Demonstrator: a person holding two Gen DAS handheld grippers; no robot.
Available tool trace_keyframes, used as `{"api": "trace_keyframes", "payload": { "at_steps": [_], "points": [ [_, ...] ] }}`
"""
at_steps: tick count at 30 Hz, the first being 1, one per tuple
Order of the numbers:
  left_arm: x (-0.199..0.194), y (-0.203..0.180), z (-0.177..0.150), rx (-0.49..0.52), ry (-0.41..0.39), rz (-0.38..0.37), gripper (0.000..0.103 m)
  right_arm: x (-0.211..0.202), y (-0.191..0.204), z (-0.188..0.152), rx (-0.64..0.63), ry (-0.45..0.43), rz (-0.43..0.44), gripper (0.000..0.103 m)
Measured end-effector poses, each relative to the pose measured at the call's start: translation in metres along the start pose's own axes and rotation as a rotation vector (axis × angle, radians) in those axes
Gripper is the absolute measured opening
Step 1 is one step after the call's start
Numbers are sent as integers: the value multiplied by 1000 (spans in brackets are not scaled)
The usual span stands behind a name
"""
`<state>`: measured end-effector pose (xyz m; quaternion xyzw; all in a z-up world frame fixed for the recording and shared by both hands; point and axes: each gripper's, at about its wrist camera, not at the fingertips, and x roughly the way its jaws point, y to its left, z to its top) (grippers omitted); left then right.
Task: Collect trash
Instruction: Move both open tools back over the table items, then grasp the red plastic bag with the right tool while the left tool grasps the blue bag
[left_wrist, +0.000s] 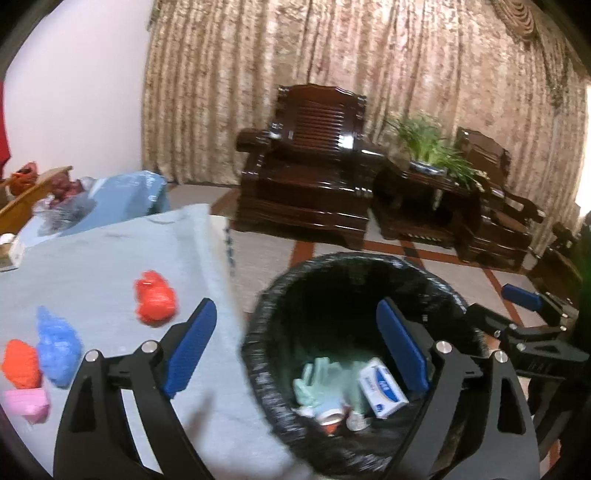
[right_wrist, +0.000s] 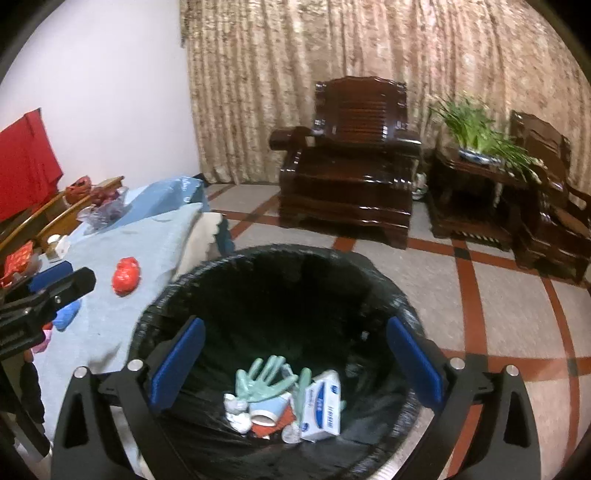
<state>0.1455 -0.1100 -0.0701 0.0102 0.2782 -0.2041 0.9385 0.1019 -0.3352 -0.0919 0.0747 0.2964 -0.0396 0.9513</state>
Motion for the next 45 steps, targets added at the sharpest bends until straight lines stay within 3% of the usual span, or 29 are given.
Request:
{"api": "trace_keyframes", "payload": {
  "at_steps": [13, 25, 39, 45],
  "points": [
    [-56, 109, -11, -112, -38, 234, 88, 26, 117, 20, -131, -19, 195, 97],
    [-65, 204, -24, -193, -20, 412, 88, 84, 208, 28, -175, 9, 301, 97],
    [-19, 260, -36, -258, 38, 457, 88, 177, 261, 19, -216, 108, 287, 96],
    [-1, 269, -40, -272, 62, 451, 88, 206, 266, 16, -208, 158, 274, 86]
  ]
}}
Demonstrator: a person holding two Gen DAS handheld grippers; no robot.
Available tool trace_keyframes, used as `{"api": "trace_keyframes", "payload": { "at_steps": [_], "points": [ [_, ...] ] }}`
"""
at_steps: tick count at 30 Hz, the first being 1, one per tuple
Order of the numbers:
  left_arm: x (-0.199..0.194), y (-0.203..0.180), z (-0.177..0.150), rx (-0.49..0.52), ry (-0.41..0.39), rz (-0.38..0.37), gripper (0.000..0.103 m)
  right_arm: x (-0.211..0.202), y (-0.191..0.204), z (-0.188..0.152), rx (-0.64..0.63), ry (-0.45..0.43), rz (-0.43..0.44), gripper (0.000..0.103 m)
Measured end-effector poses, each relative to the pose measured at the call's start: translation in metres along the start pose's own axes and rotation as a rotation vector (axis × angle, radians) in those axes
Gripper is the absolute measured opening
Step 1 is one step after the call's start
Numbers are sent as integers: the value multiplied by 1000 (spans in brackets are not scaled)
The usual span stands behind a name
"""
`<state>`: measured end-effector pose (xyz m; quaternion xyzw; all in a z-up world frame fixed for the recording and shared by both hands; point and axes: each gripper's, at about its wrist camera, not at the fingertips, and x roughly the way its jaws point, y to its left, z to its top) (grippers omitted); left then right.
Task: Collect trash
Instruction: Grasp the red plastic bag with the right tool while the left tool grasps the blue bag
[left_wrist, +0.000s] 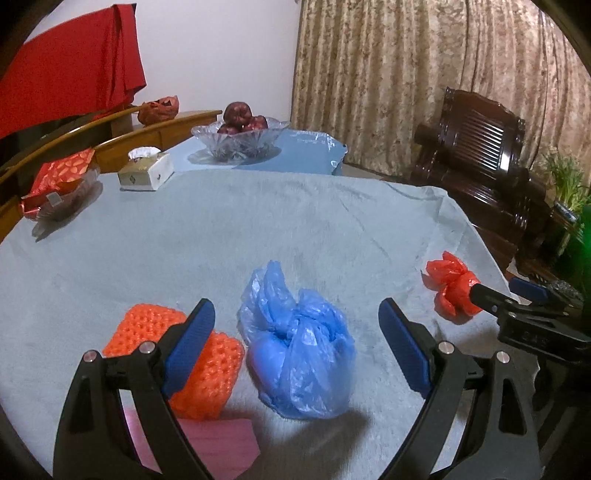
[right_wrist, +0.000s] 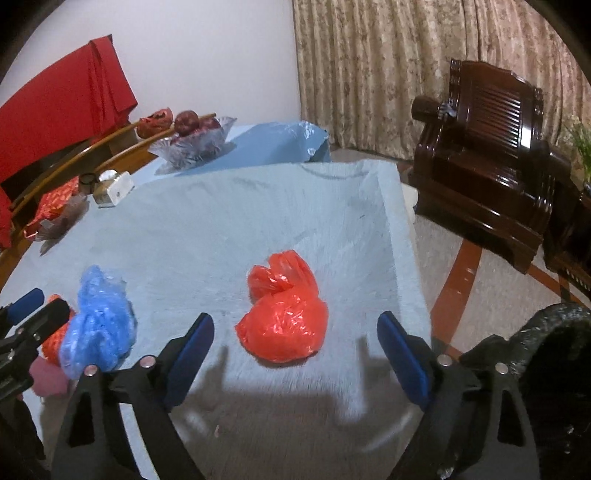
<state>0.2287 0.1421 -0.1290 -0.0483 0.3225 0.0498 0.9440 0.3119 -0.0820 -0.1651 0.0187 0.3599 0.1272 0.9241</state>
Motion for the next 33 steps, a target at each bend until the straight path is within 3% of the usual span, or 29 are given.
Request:
{"api": "trace_keyframes", "payload": {
  "at_steps": [4, 8, 21, 24, 26, 33],
  "points": [
    [9, -2, -2, 2, 16, -3, 88, 14, -4, 1, 9, 42, 6, 73],
    [20, -4, -4, 4, 36, -4, 88, 26, -2, -2, 9, 96, 41, 47],
    [50, -12, -10, 13, 114, 16, 84, 25, -7, -3, 40, 84, 64, 43],
    [58, -14, -10, 16, 153, 16, 75, 25, -7, -3, 36, 84, 62, 43],
    [65, -15, -10, 17, 184, 12, 62, 25, -7, -3, 37, 85, 63, 43],
    [55, -17, -9, 1, 155, 28, 49, 20, -7, -3, 30, 64, 68, 43]
  ]
}}
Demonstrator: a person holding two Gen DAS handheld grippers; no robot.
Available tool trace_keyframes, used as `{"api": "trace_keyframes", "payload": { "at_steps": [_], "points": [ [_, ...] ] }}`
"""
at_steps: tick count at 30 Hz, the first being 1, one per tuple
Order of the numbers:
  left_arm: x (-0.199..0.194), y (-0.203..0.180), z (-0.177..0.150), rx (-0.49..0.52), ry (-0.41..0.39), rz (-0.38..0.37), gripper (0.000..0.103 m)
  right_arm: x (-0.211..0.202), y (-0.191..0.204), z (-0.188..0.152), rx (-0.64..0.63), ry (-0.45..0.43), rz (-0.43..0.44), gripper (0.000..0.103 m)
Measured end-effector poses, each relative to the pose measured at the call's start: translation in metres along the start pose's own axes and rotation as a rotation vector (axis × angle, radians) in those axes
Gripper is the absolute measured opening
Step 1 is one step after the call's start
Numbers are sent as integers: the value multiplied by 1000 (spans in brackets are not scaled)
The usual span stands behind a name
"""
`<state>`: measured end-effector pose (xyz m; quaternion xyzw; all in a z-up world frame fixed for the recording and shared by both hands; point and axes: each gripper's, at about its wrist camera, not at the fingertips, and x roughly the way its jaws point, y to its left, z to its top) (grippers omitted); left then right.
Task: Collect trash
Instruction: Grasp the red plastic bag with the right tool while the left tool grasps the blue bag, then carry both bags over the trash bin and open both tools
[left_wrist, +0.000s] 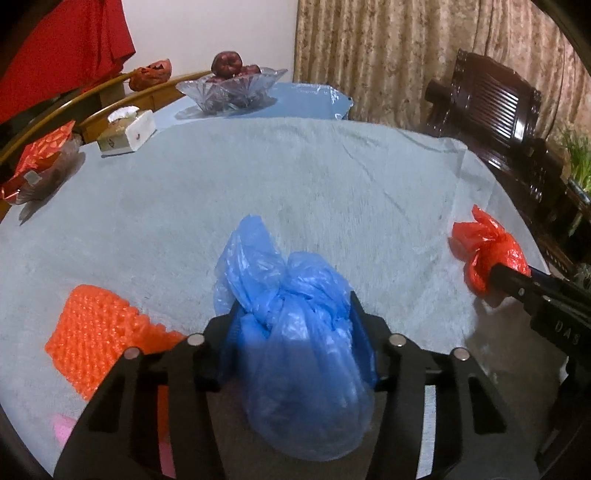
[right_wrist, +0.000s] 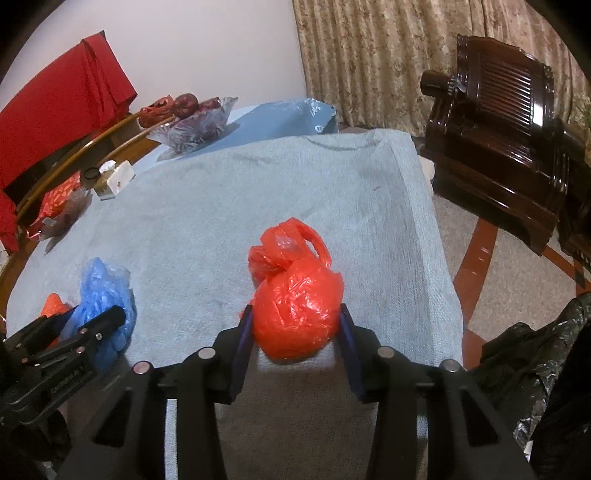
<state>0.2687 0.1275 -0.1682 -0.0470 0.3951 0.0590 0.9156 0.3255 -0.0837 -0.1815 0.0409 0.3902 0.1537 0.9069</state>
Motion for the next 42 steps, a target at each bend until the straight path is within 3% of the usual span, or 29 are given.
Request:
{"api": "trace_keyframes", "payload": {
  "at_steps": [11, 24, 42],
  "points": [
    [-68, -20, 7, 17, -144, -73, 47, -54, 9, 6, 5, -91, 49, 43],
    [-126, -38, -6, -13, -182, -116, 47, -128, 13, -6, -23, -162, 57, 43],
    [-185, -70, -26, 39, -242, -184, 47, -215, 1, -36, -23, -236, 56, 43]
  ]
}}
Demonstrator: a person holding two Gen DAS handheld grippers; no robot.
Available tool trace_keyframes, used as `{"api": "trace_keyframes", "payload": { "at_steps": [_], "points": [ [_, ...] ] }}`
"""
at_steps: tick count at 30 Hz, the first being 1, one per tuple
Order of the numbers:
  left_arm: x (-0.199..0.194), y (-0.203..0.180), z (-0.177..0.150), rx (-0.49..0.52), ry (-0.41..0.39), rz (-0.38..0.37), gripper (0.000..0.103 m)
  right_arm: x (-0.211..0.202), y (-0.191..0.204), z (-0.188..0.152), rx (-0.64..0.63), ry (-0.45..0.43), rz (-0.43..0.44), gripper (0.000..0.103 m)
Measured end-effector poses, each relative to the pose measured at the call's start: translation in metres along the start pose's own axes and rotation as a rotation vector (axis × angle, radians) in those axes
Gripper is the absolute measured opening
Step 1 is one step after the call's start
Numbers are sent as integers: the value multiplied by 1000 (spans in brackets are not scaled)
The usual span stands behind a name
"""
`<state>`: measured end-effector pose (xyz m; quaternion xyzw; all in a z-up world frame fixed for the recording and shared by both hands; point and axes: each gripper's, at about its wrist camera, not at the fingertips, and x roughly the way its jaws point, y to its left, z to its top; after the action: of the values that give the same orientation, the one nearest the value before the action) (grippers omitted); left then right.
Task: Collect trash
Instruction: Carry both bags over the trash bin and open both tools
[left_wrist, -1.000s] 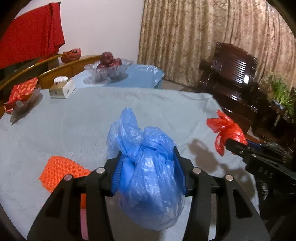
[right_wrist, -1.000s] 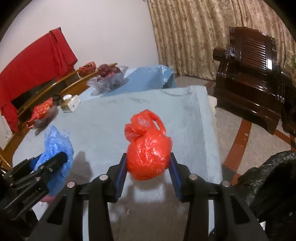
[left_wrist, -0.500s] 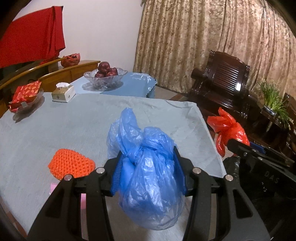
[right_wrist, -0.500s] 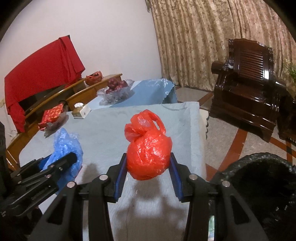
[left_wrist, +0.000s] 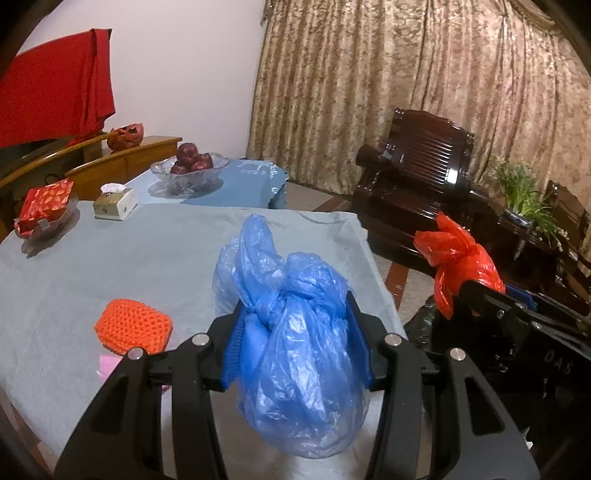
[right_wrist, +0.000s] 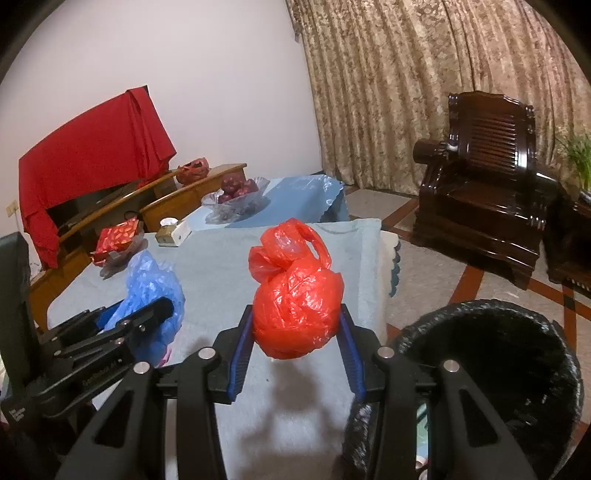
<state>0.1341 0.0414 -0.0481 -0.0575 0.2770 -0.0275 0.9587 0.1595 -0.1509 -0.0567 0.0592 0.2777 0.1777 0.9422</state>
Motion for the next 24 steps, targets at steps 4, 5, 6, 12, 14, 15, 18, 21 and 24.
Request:
{"api": "trace_keyframes", "payload": {
  "at_steps": [4, 5, 6, 12, 14, 15, 18, 21, 24],
  "points": [
    [-6, -13, 0, 15, -9, -25, 47, -15, -6, -4, 9, -11, -14, 43],
    [-8, -18, 0, 20, -11, -34, 47, -19, -8, -5, 9, -15, -21, 43],
    [-8, -21, 0, 24, -13, -40, 47, -23, -11, -6, 10, -17, -26, 43],
    [-10, -47, -2, 50, -10, -91, 47, -47, -29, -11, 29, -35, -71, 43],
    [-11, -57, -4, 63, -10, -108, 47, -57, -37, -13, 41, -42, -89, 43],
    [-11, -61, -5, 69, -10, -114, 47, -59, -40, -13, 44, -44, -97, 43],
    [-11, -74, -5, 84, -14, -139, 47, -70, -53, -16, 55, -55, -130, 43],
    [-9, -89, -6, 106, -16, -167, 47, -82, -68, -19, 72, -66, -164, 43],
    [-5, -105, -8, 125, -13, -200, 47, -90, -83, -20, 85, -74, -198, 43]
  ]
}}
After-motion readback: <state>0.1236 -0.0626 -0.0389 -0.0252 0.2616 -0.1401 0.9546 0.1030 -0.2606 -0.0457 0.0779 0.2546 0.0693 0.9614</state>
